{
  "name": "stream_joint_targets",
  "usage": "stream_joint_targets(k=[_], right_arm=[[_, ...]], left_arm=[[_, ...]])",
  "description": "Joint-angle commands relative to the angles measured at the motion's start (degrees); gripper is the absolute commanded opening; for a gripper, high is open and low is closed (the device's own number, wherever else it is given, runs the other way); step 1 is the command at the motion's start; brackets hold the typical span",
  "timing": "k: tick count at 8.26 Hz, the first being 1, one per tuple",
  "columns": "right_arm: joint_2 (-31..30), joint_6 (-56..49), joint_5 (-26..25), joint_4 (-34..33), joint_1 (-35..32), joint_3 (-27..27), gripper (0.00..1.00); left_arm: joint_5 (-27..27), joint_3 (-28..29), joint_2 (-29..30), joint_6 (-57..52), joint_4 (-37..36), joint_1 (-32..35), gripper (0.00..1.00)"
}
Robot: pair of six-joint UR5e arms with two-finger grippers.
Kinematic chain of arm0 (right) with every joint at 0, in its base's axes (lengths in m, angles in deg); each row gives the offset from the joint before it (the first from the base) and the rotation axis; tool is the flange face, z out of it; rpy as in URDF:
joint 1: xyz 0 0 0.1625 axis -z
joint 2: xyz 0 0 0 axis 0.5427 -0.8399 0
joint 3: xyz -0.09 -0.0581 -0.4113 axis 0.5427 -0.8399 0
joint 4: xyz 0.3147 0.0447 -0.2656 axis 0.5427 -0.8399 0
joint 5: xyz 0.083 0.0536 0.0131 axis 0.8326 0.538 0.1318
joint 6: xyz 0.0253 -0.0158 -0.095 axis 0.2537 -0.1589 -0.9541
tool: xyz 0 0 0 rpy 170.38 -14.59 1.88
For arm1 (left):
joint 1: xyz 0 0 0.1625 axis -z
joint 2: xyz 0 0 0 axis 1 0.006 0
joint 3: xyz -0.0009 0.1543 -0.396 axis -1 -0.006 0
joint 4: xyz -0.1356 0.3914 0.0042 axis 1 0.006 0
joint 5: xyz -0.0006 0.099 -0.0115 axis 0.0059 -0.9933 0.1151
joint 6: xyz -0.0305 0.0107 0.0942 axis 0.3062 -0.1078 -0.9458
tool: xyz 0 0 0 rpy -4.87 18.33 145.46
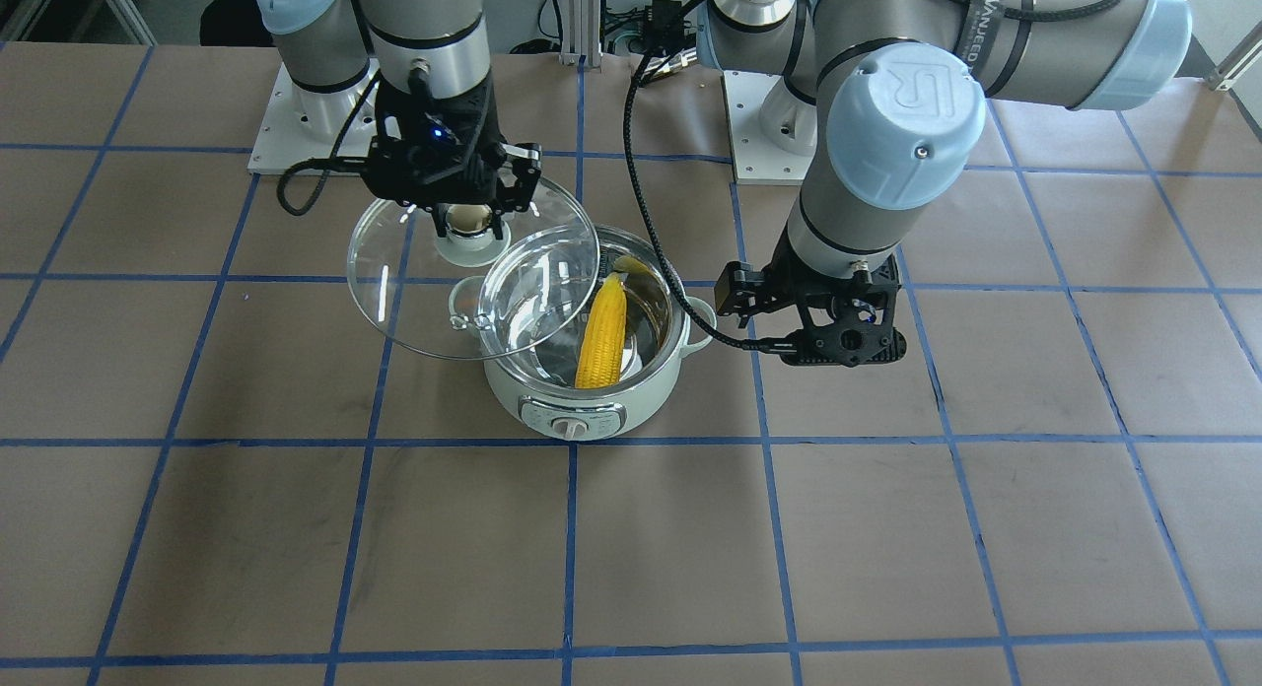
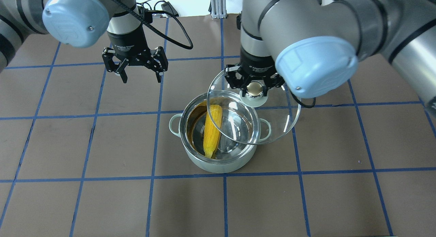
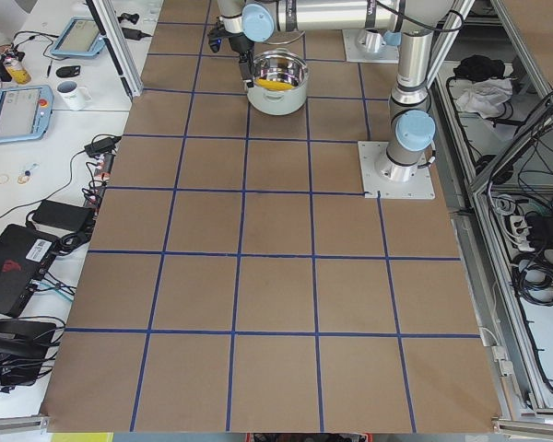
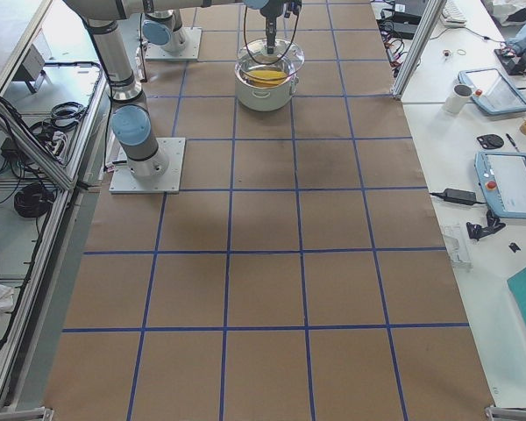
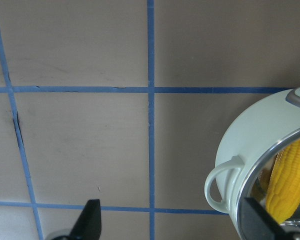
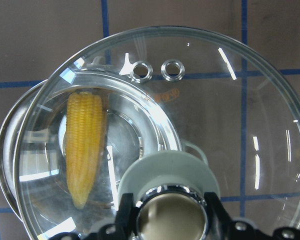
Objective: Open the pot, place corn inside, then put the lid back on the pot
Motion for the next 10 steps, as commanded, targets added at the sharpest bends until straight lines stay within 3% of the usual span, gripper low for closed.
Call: stream_joint_targets(k=[1, 3, 10], right_arm=[[5.5, 6.3, 2.0, -4.6, -4.8, -0.7, 0.26], [7.6, 9.6, 2.4, -6.6, -8.0, -0.7, 0.26], [9.7, 9.4, 2.7, -8.4, -8.0, 2.0, 0.22]], left_arm=[[0.0, 0.1, -3.0, -1.9, -0.6, -2.8, 1.0], [-1.7, -0.1, -5.0, -1.2, -0.8, -3.9, 1.0], [-0.9, -0.2, -6.1, -1.8, -2.0, -3.8, 1.0]])
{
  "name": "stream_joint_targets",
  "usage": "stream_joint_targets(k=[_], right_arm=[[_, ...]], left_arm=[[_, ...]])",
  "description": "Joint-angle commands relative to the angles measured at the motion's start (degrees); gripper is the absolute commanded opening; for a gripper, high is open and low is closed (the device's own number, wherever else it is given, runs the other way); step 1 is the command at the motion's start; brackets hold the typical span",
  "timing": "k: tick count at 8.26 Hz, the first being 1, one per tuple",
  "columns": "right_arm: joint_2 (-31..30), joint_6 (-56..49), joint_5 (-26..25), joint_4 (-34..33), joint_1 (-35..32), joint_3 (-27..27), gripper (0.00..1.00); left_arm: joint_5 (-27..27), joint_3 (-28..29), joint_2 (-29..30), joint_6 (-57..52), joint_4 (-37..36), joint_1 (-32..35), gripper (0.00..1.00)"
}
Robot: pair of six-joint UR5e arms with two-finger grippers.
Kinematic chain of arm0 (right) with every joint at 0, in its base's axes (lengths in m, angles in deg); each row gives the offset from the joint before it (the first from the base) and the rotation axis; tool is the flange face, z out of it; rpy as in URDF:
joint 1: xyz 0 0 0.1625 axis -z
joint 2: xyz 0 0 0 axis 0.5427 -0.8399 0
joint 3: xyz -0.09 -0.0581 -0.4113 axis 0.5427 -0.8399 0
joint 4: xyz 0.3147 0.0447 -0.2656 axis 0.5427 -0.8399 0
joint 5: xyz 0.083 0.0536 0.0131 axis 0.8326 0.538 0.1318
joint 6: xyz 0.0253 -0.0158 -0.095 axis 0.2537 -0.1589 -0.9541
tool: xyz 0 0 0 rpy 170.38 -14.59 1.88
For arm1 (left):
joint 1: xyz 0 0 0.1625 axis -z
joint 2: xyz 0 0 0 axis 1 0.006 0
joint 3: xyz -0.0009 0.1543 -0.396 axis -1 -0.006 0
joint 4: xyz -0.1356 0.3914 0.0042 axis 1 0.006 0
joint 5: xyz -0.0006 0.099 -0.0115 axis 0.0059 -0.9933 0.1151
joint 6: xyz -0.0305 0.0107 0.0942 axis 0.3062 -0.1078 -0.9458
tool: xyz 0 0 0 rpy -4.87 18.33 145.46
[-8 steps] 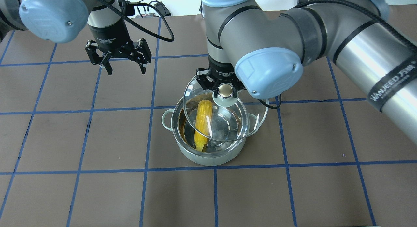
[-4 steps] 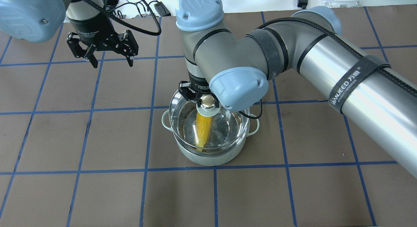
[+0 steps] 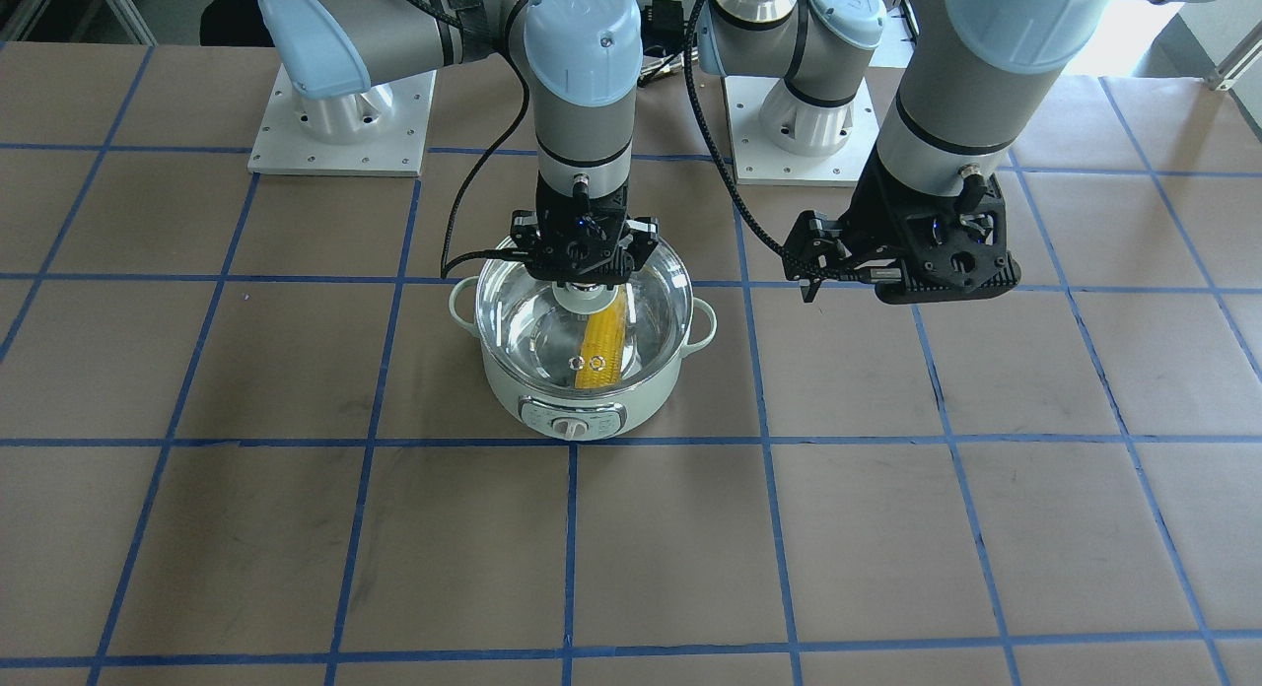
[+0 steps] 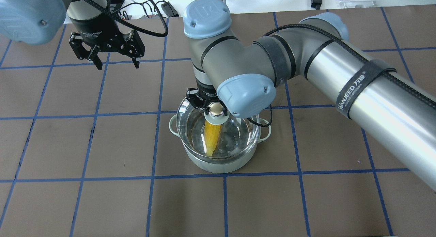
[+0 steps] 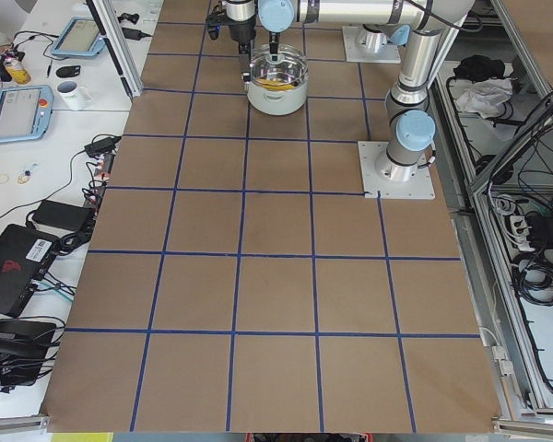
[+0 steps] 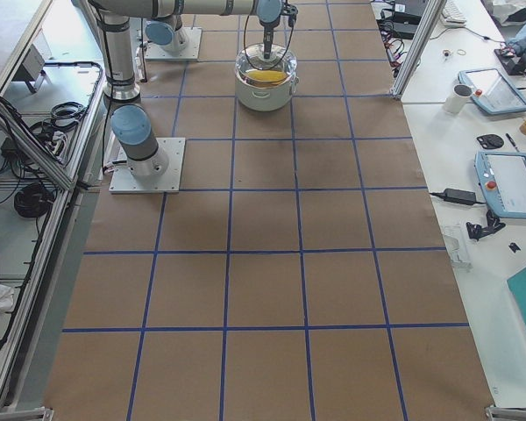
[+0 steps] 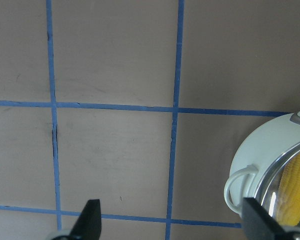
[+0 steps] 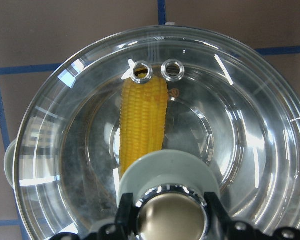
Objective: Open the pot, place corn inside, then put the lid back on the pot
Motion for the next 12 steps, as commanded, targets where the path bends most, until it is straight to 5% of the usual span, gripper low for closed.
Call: stream_joint_targets(k=[1, 12], right_arm=[[0.0, 0.0, 0.1, -0.3, 0.0, 1.0, 0.22], [0.5, 0.0, 0.3, -1.3, -0.1, 1.2, 0.23]], left_arm=[[0.2, 0.0, -0.3, 0.2, 0.0, 0.0, 1.0], [-0.4, 0.0, -1.2, 0.0, -0.5, 0.0, 1.0]])
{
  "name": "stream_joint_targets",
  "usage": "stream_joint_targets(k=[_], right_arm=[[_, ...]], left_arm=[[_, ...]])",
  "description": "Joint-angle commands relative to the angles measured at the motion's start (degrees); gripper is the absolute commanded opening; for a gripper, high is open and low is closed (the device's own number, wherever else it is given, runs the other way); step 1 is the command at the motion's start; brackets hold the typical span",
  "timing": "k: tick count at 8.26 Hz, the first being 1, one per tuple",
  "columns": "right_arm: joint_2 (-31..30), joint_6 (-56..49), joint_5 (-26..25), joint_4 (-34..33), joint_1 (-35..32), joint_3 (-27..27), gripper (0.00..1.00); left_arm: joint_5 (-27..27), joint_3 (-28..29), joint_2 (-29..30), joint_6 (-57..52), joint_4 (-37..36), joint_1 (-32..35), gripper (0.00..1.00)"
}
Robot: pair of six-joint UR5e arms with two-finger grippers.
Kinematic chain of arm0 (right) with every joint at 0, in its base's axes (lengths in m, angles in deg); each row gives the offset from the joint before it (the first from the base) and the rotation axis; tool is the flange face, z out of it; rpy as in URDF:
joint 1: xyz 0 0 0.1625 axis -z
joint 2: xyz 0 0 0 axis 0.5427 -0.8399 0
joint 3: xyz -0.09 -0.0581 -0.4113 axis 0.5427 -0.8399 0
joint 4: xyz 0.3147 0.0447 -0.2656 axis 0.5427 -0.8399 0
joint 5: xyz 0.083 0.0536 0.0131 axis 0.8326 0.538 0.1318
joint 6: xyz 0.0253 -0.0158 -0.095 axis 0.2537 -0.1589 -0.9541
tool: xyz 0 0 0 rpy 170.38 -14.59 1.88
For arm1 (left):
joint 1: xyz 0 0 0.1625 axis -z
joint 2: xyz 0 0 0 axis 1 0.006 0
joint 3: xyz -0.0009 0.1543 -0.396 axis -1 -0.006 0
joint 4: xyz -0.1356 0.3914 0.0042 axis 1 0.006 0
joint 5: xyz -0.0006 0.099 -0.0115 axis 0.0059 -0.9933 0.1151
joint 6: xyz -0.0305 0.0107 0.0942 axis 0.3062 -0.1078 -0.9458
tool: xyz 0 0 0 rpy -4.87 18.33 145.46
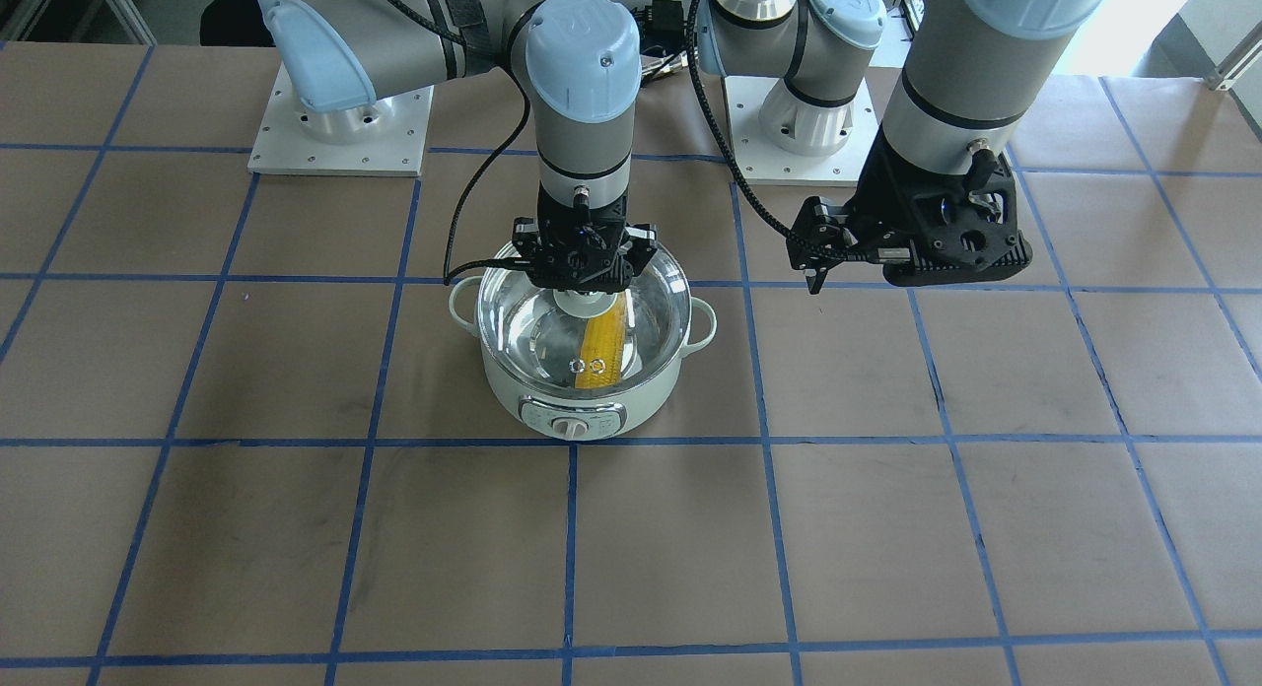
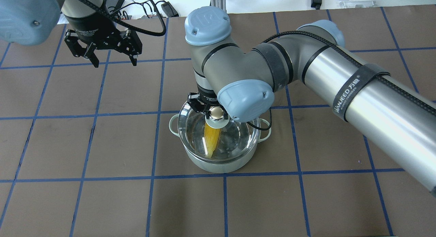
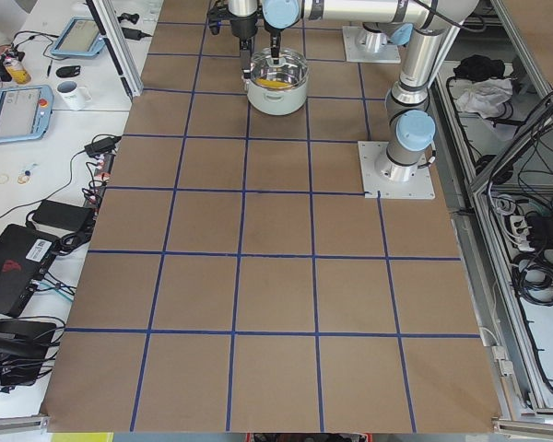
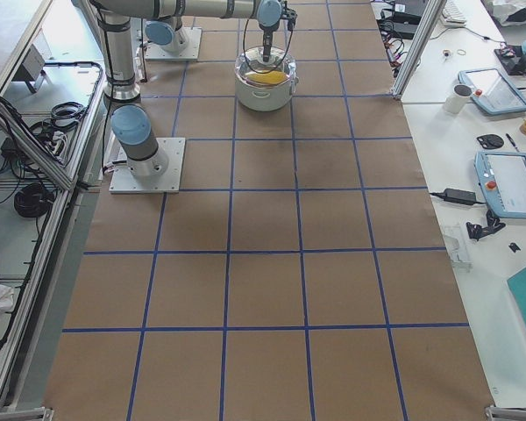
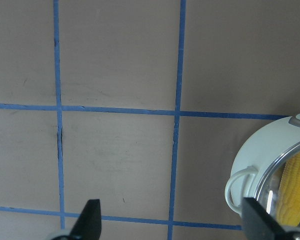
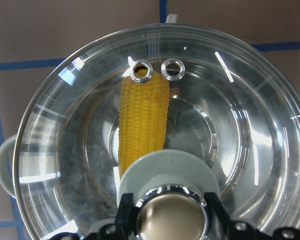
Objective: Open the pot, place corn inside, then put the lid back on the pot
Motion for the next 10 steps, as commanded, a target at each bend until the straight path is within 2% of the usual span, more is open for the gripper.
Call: stream_joint_targets(k=[1, 10], right_arm=[[0.1, -0.1, 0.0, -0.1, -0.1, 0.0, 0.23], [0.1, -0.1, -0.7, 0.0, -0.3, 0.6, 0.22]], left_arm=[[0.0, -0.1, 0.0, 0.1, 0.0, 0.0, 1.0], [-0.1, -0.2, 1.2, 0.4, -1.8, 0.0, 1.0]])
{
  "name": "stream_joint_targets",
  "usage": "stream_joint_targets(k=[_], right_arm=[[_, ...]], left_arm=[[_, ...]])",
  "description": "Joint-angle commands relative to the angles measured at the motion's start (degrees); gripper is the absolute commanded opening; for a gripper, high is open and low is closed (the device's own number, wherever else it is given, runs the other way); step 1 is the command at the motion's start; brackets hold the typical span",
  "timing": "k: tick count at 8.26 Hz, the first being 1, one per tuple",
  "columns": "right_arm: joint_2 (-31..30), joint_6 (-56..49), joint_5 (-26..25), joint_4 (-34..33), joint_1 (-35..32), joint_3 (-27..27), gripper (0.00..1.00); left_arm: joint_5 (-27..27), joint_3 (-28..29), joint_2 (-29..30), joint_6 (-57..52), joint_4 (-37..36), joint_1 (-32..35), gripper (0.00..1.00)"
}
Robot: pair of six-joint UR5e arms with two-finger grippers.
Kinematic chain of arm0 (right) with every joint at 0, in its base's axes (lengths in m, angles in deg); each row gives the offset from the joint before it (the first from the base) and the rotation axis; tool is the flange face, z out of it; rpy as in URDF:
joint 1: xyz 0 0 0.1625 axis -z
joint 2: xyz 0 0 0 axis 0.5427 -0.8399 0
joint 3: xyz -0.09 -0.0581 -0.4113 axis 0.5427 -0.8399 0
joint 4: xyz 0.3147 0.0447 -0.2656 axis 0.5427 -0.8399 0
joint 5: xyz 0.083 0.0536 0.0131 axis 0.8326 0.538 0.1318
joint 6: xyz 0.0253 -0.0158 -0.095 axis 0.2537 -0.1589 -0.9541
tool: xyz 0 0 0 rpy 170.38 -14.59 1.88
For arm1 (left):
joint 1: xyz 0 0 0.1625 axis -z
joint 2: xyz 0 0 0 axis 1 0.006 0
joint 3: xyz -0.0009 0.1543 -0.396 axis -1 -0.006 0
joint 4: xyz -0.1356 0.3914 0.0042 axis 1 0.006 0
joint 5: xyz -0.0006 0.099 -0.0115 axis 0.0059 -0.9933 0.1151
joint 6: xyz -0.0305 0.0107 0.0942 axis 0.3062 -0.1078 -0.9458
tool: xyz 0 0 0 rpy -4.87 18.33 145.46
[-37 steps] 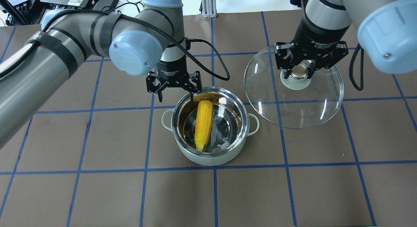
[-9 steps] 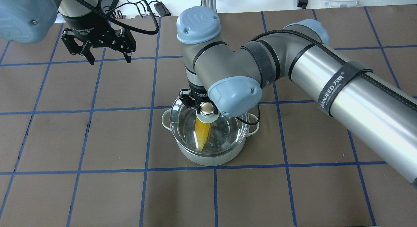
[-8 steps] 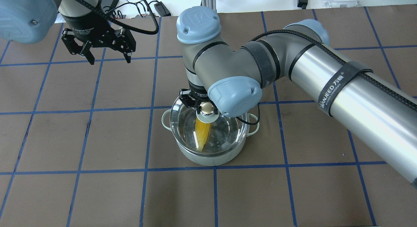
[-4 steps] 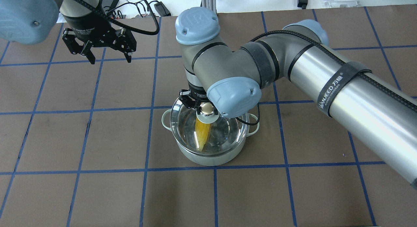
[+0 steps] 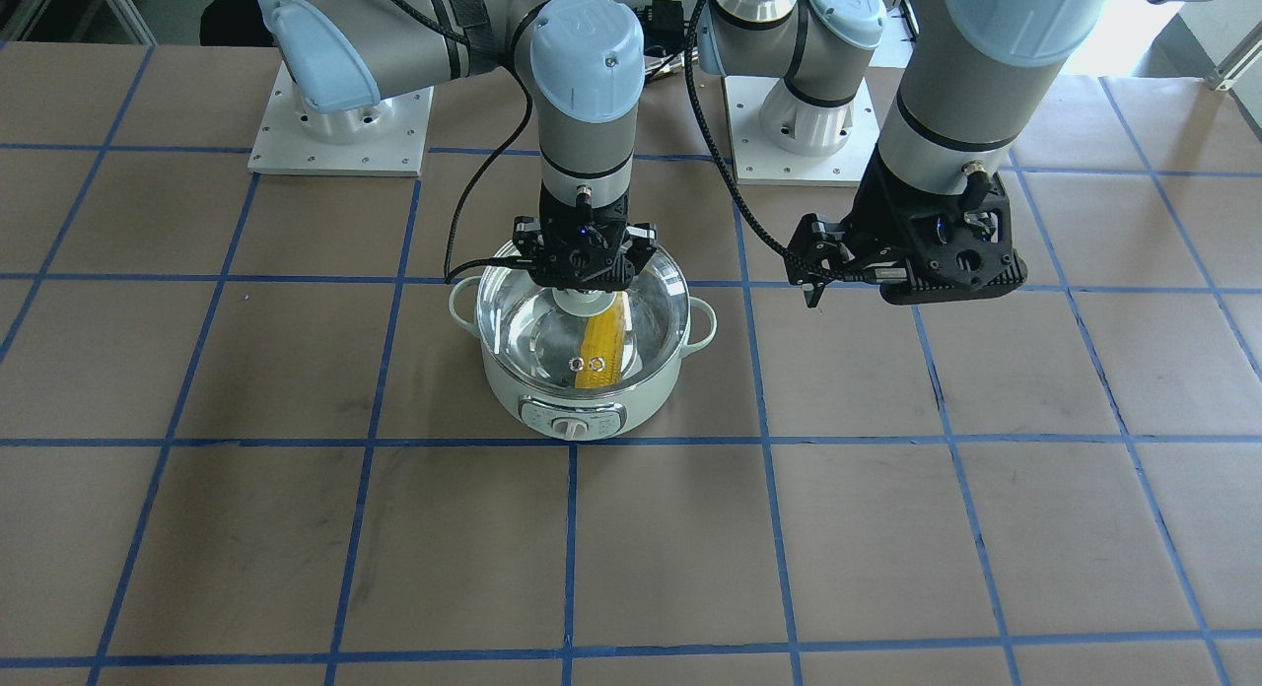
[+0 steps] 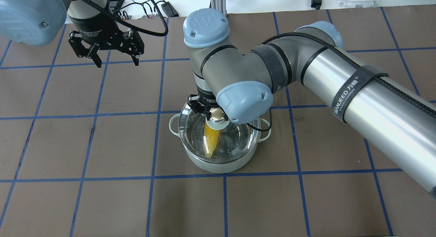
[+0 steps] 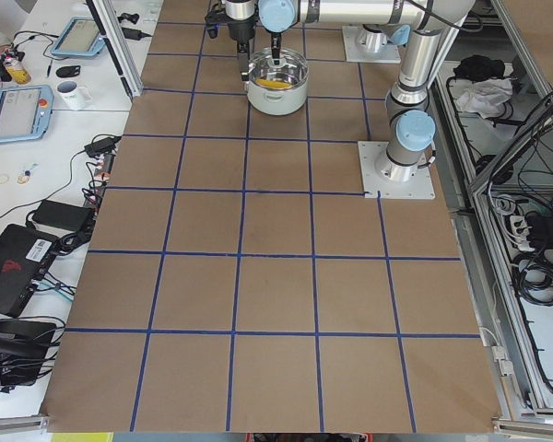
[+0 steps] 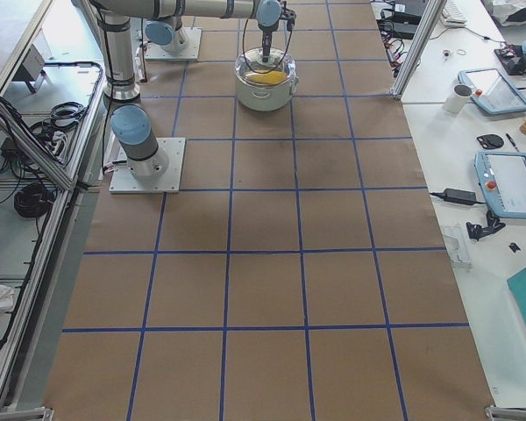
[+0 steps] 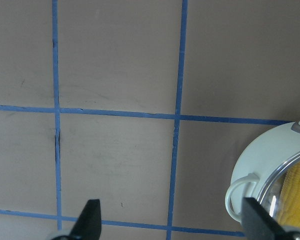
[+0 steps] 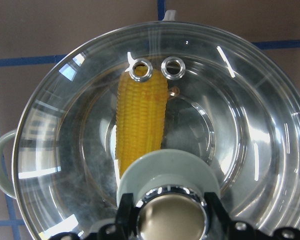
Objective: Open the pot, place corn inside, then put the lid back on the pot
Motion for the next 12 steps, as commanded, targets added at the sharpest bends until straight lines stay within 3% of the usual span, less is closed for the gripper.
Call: stream_joint_targets(k=[1, 12], right_arm=[[0.0, -0.2, -0.1, -0.2, 0.0, 0.4, 0.22], [0.0, -0.7, -0.2, -1.0, 0.0, 0.5, 0.22]], left_arm=[[0.0, 0.0, -0.1, -0.4, -0.6, 0.0, 1.0], [0.0, -0.4, -1.1, -0.6, -1.4, 0.3, 1.0]])
